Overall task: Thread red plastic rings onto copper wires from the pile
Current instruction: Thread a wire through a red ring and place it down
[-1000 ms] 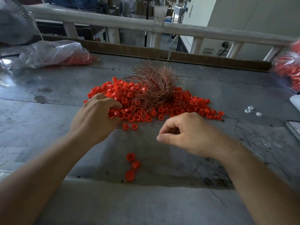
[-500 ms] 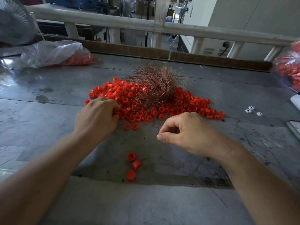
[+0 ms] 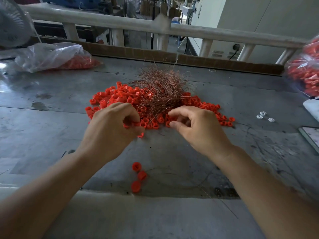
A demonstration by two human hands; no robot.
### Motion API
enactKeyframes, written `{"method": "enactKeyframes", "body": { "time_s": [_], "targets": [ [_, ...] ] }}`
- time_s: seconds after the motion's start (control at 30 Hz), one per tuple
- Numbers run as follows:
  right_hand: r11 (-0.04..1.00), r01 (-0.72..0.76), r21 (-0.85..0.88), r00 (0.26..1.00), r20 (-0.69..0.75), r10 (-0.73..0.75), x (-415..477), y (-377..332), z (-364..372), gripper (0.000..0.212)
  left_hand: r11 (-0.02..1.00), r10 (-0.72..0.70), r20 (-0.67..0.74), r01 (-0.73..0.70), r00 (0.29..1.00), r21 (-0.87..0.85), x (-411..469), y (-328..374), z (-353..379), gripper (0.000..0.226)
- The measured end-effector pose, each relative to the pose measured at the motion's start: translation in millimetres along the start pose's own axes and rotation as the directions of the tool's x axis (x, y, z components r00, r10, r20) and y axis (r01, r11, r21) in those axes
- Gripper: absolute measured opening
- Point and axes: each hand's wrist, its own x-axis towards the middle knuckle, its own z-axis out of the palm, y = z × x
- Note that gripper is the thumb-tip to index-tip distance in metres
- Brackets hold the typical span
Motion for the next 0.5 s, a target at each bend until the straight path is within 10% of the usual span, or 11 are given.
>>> {"method": "enactKeyframes", "body": {
  "time_s": [0.17,0.3,0.5],
  "targets": [
    [0.997,0.066,0.028,0.997,-0.042,-0.065,4,1,14,0.046,0.970,-0.093,0.076,0.107,0.993,-0.218,-1,0,6,0.042],
    [0.997,0.064,0.047,0.998,0.015,-0.065,5,0,20,0.045,0.738,-0.207,0.267,0.329,0.941,-0.589,3,-2,7,0.078],
    [0.997,0.057,0.055,0.998,0.017,-0.058,4,1,20,0.022,0.653,-0.087,0.334,0.307,0.939,-0.692,3,1,5,0.040]
  ]
}}
